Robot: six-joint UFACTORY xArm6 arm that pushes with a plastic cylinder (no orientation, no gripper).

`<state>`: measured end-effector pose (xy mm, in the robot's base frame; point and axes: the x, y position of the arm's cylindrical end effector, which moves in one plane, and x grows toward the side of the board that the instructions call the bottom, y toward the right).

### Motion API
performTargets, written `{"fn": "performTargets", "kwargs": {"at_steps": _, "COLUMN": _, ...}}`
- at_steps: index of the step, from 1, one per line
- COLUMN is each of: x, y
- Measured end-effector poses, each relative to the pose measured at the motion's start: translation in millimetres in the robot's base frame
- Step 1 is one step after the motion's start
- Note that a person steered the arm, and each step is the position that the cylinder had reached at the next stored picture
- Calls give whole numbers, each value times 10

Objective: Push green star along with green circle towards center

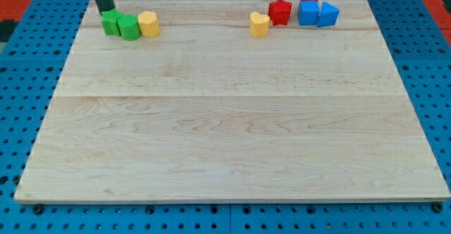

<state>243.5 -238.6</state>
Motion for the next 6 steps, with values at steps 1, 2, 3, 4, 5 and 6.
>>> {"fn": "performTargets", "kwargs": {"at_steps": 1, "x": 303, "y": 212}}
{"fn": "performTargets", "kwargs": {"at_steps": 2, "x": 496, "y": 836}}
{"fn": "performTargets", "kwargs": {"at_steps": 3, "x": 1045, "y": 1046}}
{"fn": "performTargets", "kwargs": {"at_steps": 4, "x": 1140, "y": 1150}}
{"fn": "performTargets", "kwargs": {"at_steps": 5, "x": 1126, "y": 1263}}
{"fn": "performTargets", "kwargs": {"at_steps": 6, "x": 1103, "y": 1348}}
